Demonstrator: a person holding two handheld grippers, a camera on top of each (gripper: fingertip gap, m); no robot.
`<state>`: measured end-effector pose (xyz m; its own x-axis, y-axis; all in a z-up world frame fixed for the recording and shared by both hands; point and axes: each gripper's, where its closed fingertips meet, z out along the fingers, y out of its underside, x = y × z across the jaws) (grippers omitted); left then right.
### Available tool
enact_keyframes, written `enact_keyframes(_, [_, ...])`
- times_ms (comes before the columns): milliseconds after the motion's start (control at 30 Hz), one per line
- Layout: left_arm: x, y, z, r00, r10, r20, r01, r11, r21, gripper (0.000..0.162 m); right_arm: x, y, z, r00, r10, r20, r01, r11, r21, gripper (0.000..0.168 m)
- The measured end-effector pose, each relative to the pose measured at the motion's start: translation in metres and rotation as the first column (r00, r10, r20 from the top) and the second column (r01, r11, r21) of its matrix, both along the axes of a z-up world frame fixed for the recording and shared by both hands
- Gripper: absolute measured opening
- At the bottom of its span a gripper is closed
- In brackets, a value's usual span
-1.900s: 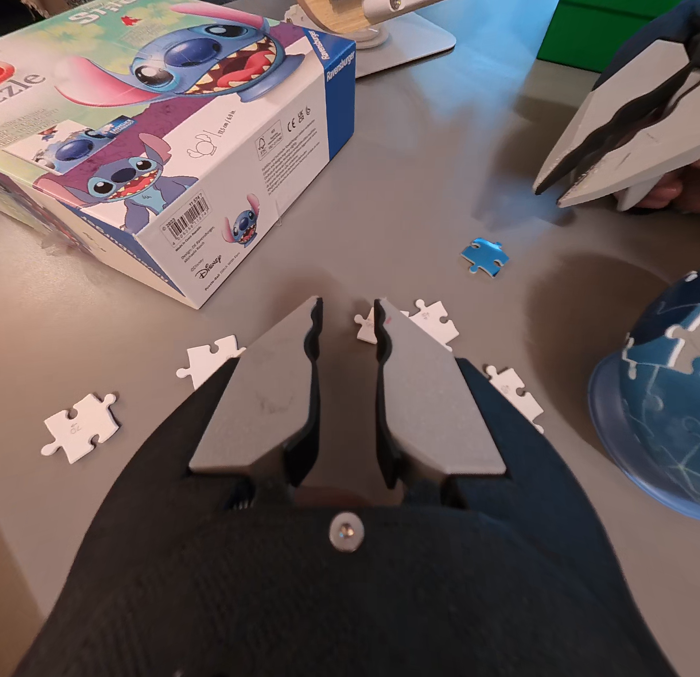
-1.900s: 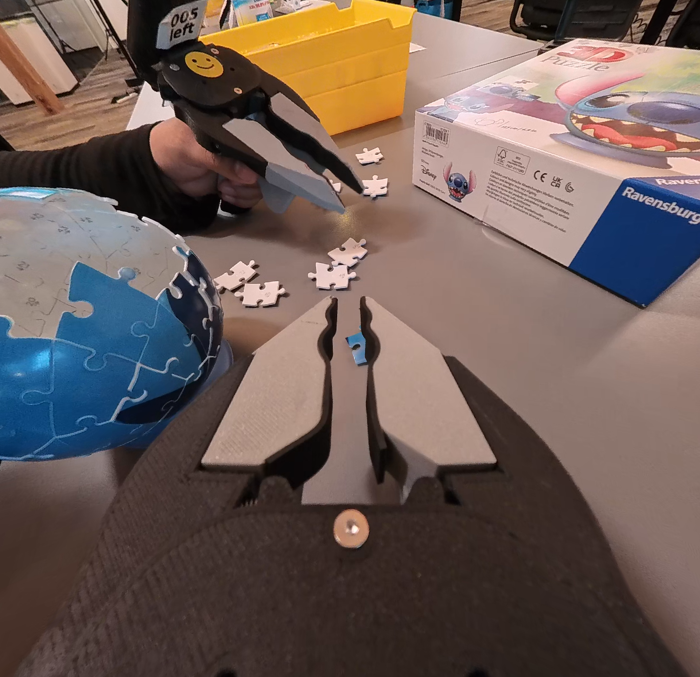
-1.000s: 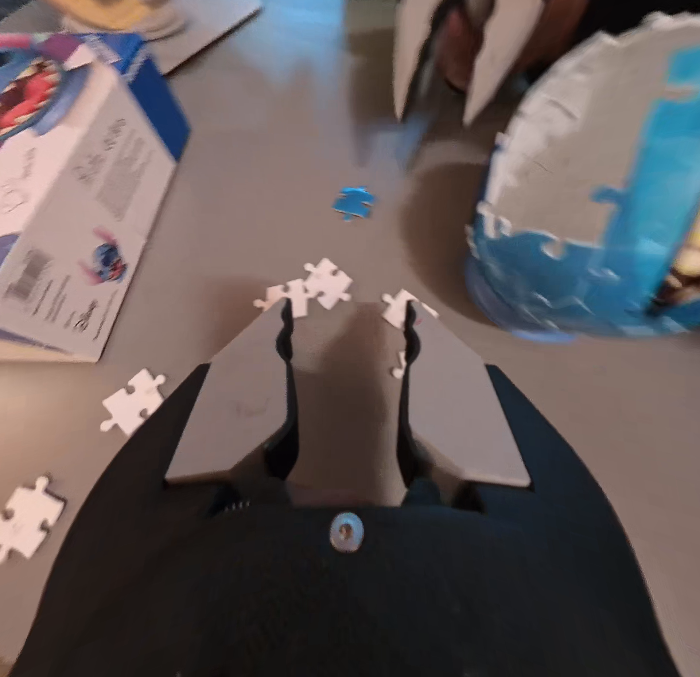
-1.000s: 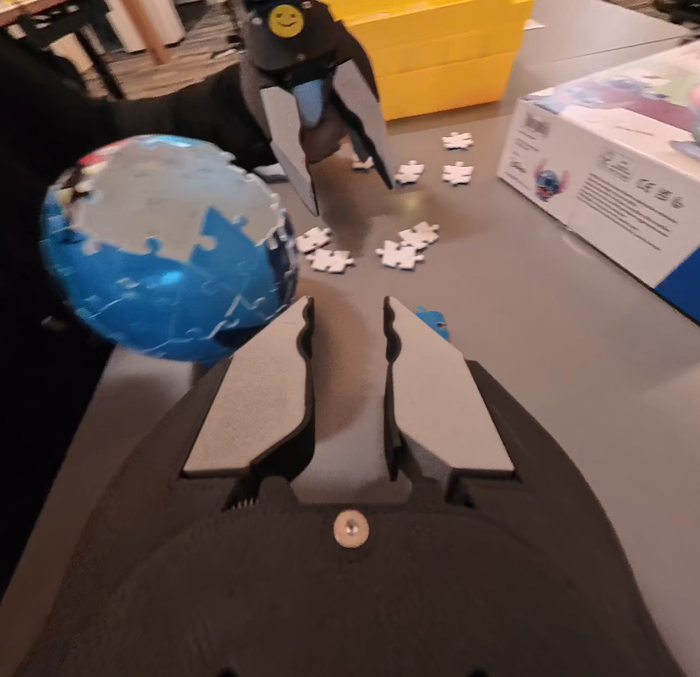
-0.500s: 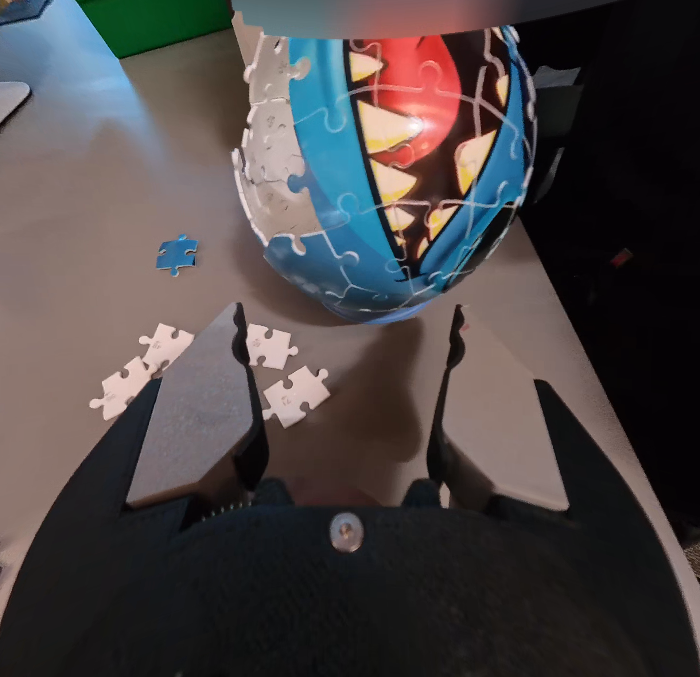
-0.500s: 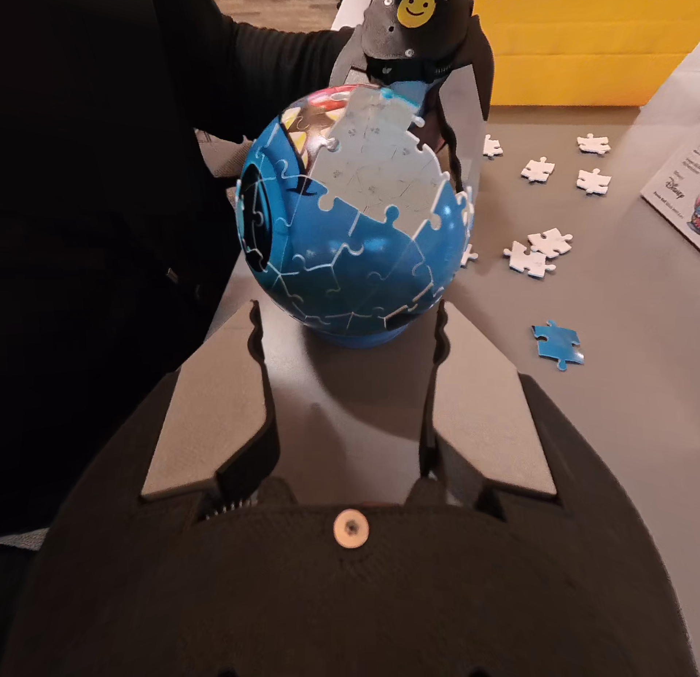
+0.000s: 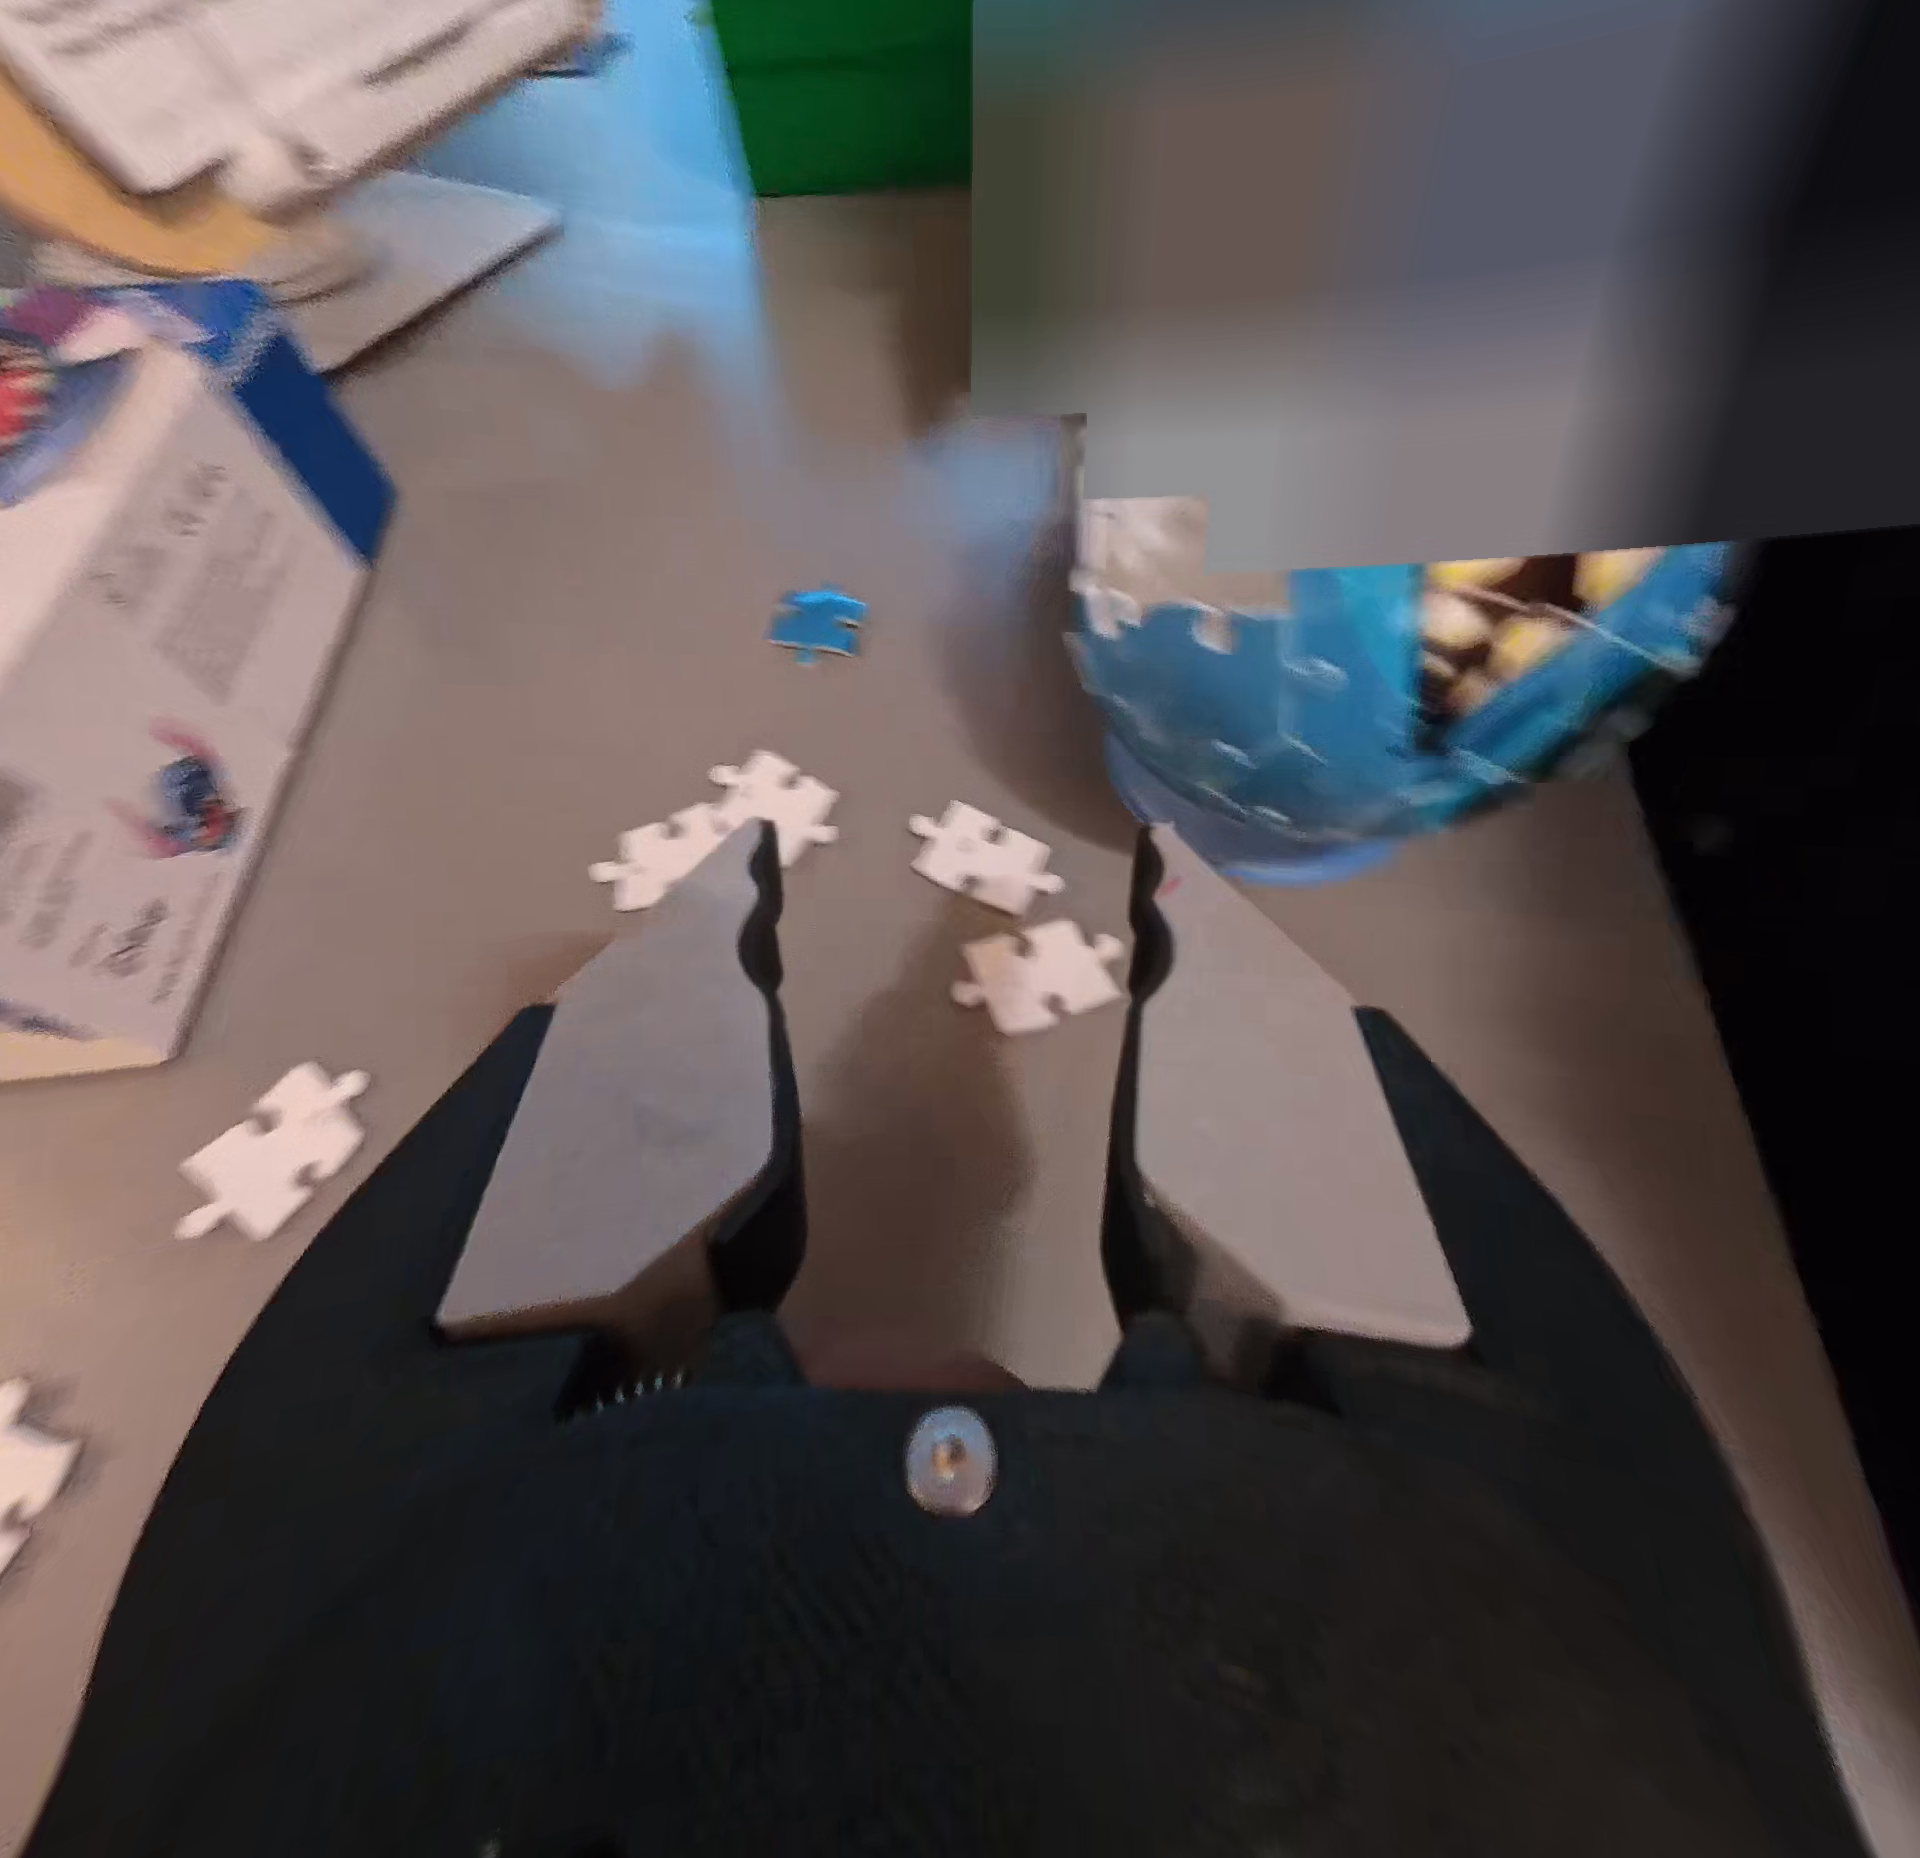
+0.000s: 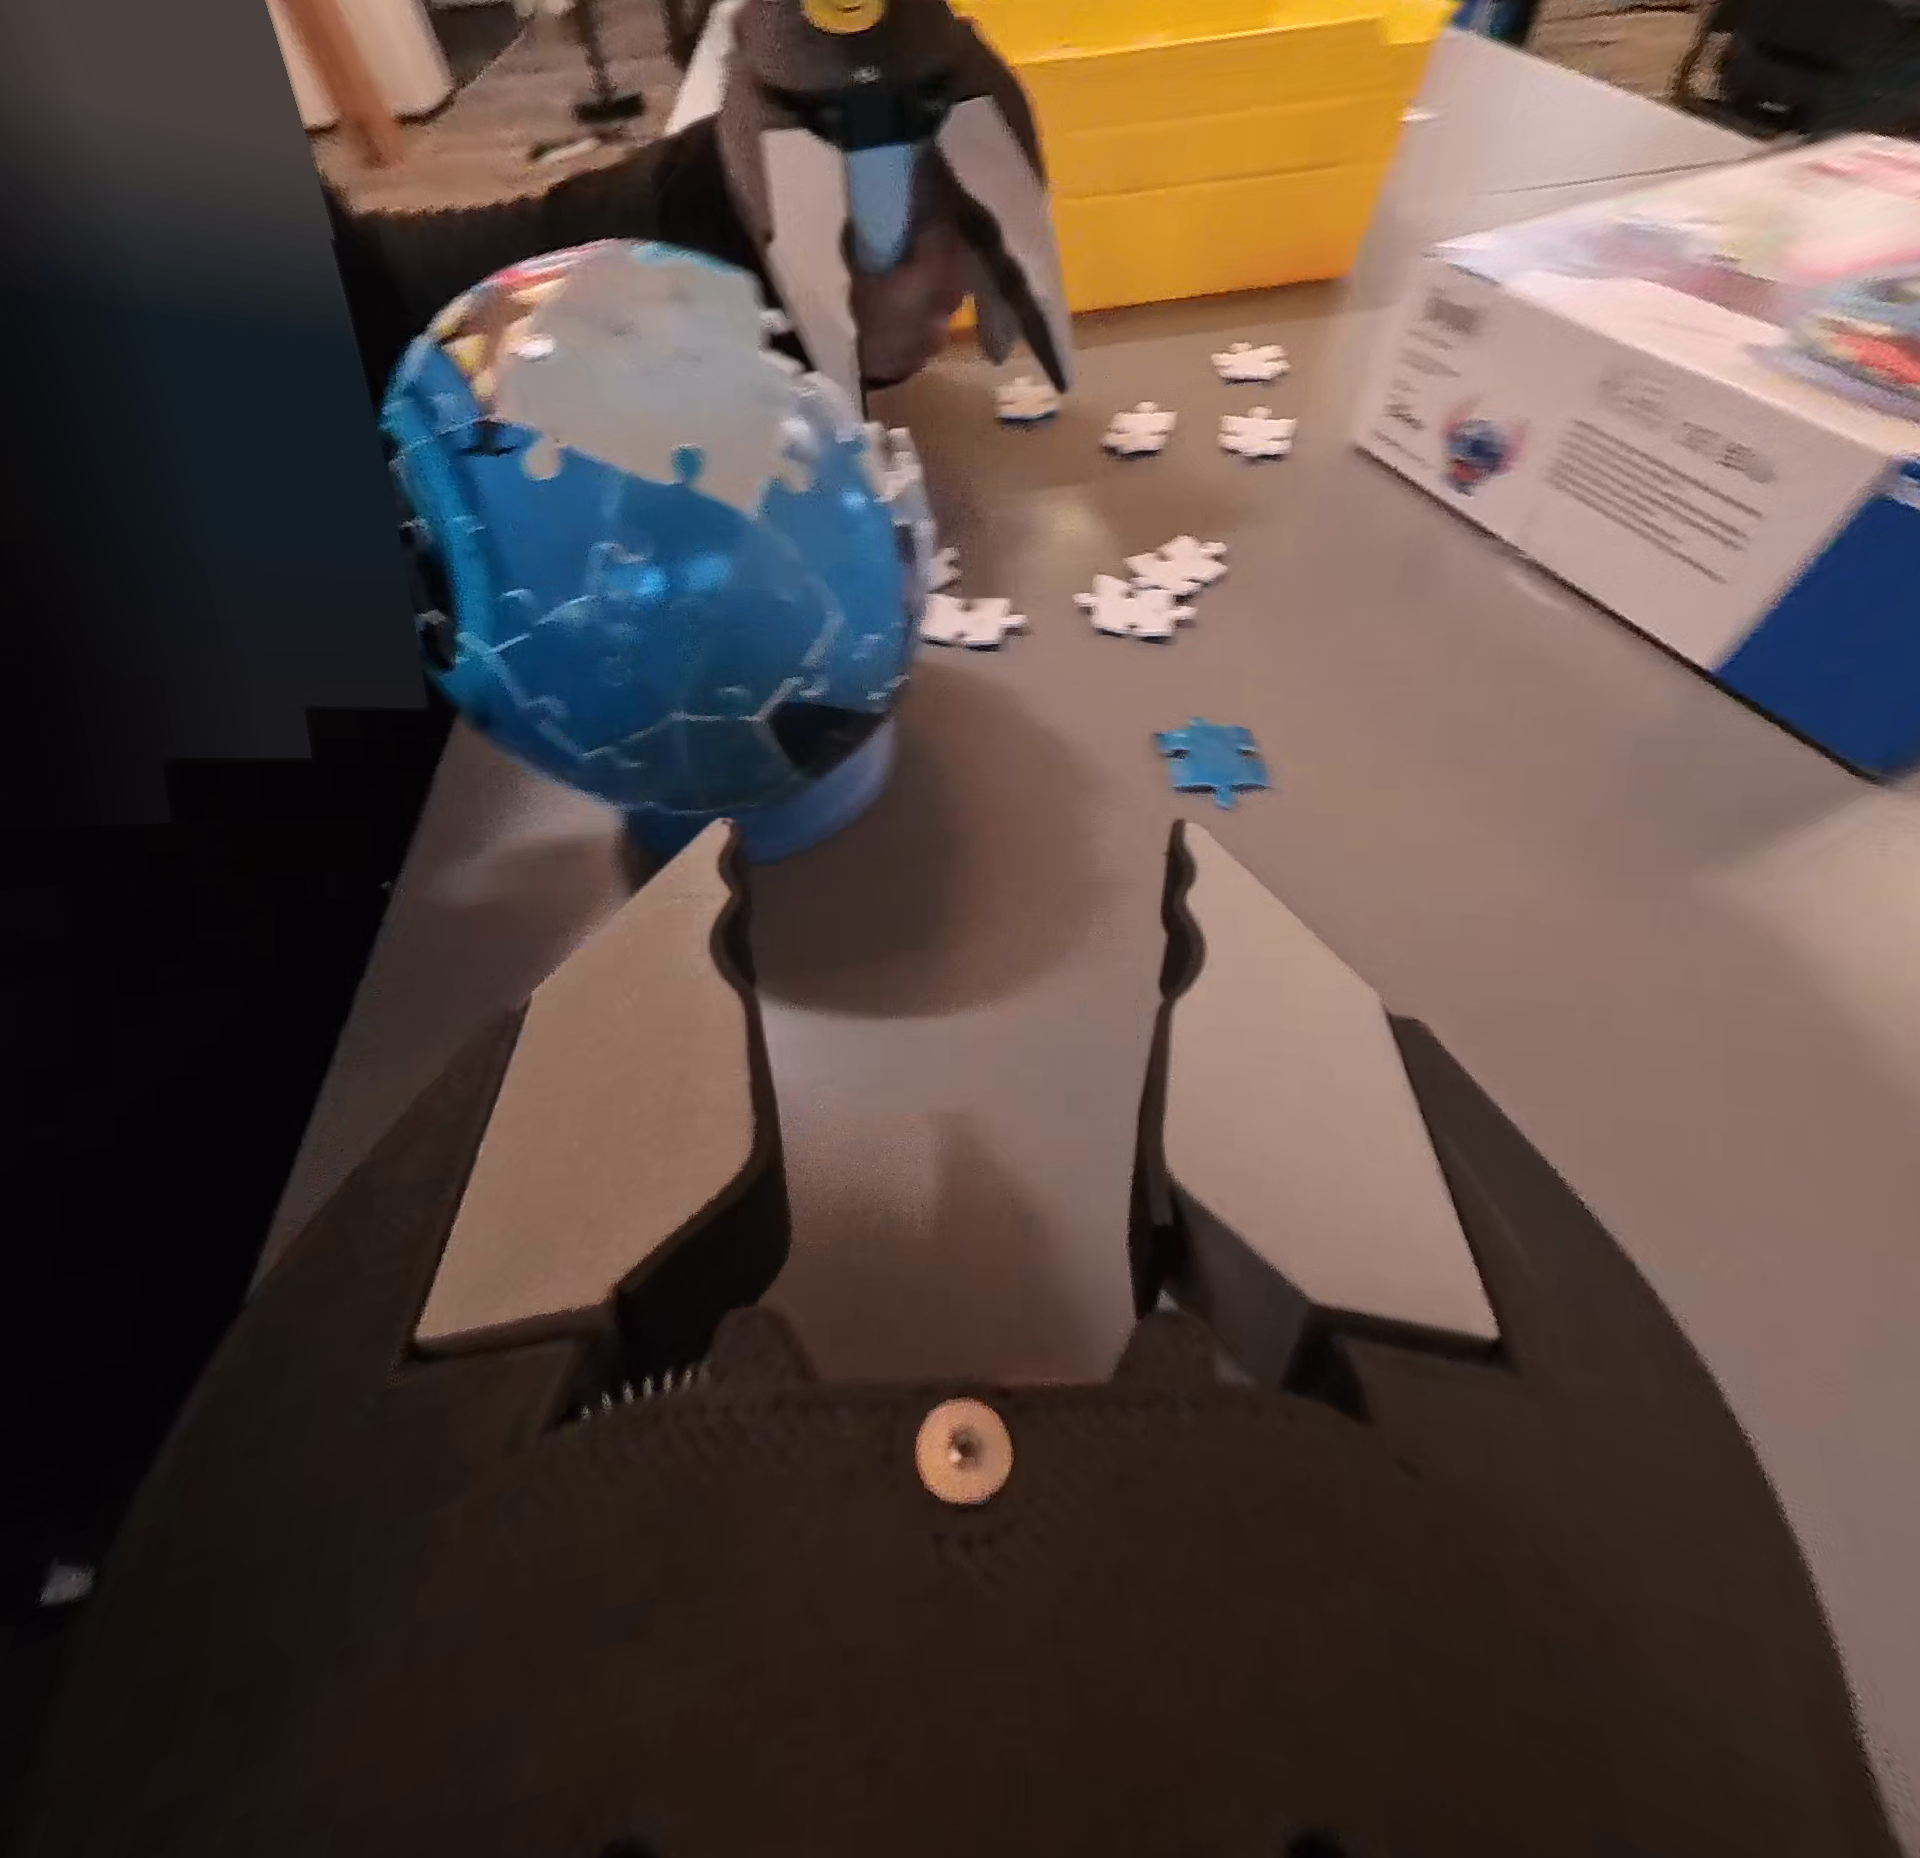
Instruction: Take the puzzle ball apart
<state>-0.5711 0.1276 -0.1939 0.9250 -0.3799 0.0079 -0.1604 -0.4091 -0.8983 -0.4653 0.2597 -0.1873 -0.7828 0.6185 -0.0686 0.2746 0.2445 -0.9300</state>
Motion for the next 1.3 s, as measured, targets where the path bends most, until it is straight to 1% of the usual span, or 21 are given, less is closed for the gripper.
enact_keyframes(33, [-0.01,0.008,-0.001,0.998,0.066,-0.008,-0.067,0.997,-0.025,0.064,-0.005,0.008,0.001,0.999,-0.038,0.008,0.038,0.999,-0.021,0.076])
enact_keyframes(67, [-0.017,0.013,-0.005,0.994,0.103,-0.024,-0.105,0.992,-0.074,0.067,-0.011,0.016,0.001,0.997,-0.073,0.018,0.074,0.996,-0.042,0.073])
enact_keyframes(133, [-0.037,0.025,-0.012,0.978,0.192,-0.087,-0.204,0.967,-0.153,0.062,-0.019,0.028,0.001,0.991,-0.131,0.034,0.133,0.989,-0.071,0.073])
enact_keyframes(167, [-0.044,0.031,-0.012,0.97,0.222,-0.101,-0.237,0.956,-0.173,0.062,-0.021,0.031,0.001,0.989,-0.145,0.039,0.148,0.985,-0.084,0.072])
enact_keyframes(200, [-0.048,0.037,-0.011,0.967,0.233,-0.097,-0.248,0.951,-0.184,0.059,-0.024,0.034,0.001,0.986,-0.16,0.041,0.163,0.982,-0.094,0.07])
enact_keyframes(267, [-0.057,0.047,-0.013,0.961,0.26,-0.092,-0.274,0.938,-0.211,0.047,-0.026,0.035,-0.002,0.984,-0.171,0.059,0.176,0.979,-0.103,0.07])
enact_keyframes(300, [-0.058,0.051,-0.018,0.961,0.259,-0.101,-0.276,0.931,-0.241,0.047,-0.027,0.034,-0.004,0.984,-0.167,0.068,0.174,0.979,-0.103,0.07])
enact_keyframes(400, [-0.063,0.057,-0.035,0.959,0.225,-0.174,-0.271,0.908,-0.32,0.047,-0.027,0.03,-0.007,0.985,-0.157,0.072,0.162,0.983,-0.083,0.069])
enact_keyframes(467, [-0.06,0.059,-0.042,0.968,0.191,-0.162,-0.24,0.893,-0.38,0.047,-0.028,0.029,-0.008,0.986,-0.154,0.069,0.159,0.985,-0.071,0.069])
enact_keyframes(500, [-0.057,0.06,-0.042,0.975,0.173,-0.141,-0.216,0.89,-0.402,0.048,-0.027,0.028,-0.008,0.986,-0.152,0.069,0.157,0.985,-0.067,0.069])
enact_keyframes(567, [-0.048,0.063,-0.036,0.987,0.125,-0.105,-0.157,0.902,-0.402,0.047,-0.027,0.028,-0.008,0.987,-0.148,0.067,0.153,0.986,-0.067,0.068])
enact_keyframes(667, [-0.038,0.063,-0.035,0.989,-0.001,-0.145,-0.061,0.905,-0.421,0.047,-0.027,0.027,-0.007,0.987,-0.143,0.068,0.148,0.986,-0.079,0.068])
enact_keyframes(767, [-0.034,0.063,-0.049,0.978,-0.108,-0.178,0.004,0.864,-0.503,0.051,-0.028,0.027,-0.007,0.988,-0.138,0.074,0.144,0.986,-0.083,0.067])
enact_keyframes(833, [-0.029,0.063,-0.059,0.971,-0.163,-0.174,0.041,0.833,-0.551,0.049,-0.028,0.026,-0.007,0.988,-0.139,0.072,0.144,0.986,-0.079,0.067])
enact_keyframes(900, [-0.03,0.068,-0.06,0.967,-0.172,-0.191,0.042,0.84,-0.541,0.032,-0.027,0.026,-0.007,0.988,-0.138,0.068,0.143,0.987,-0.075,0.066])
enact_keyframes(933, [-0.031,0.069,-0.06,0.965,-0.174,-0.196,0.042,0.84,-0.541,0.03,-0.027,0.025,-0.007,0.988,-0.137,0.066,0.142,0.987,-0.074,0.066])
enact_keyframes(1067, [-0.027,0.071,-0.06,0.957,-0.181,-0.228,0.039,0.857,-0.514,0.03,-0.029,0.026,-0.007,0.988,-0.14,0.065,0.145,0.987,-0.074,0.063])
enact_keyframes(1133, [-0.029,0.076,-0.059,0.936,-0.177,-0.303,0.017,0.884,-0.466,0.029,-0.032,0.026,-0.004,0.988,-0.143,0.057,0.148,0.986,-0.082,0.059])
enact_keyframes(1200, [-0.028,0.082,-0.052,0.879,-0.199,-0.434,0.025,0.927,-0.373,0.029,-0.038,0.022,0.0,0.988,-0.132,0.082,0.142,0.982,-0.124,0.059])
enact_keyframes(1233, [-0.029,0.086,-0.046,0.83,-0.193,-0.524,0.026,0.951,-0.309,0.029,-0.043,0.019,0.002,0.987,-0.116,0.113,0.133,0.979,-0.157,0.059])
enact_keyframes(1300, [-0.029,0.096,-0.026,0.725,-0.147,-0.672,0.044,0.985,-0.169,0.029,-0.058,0.013,0.003,0.977,-0.107,0.186,0.141,0.973,-0.182,0.051])
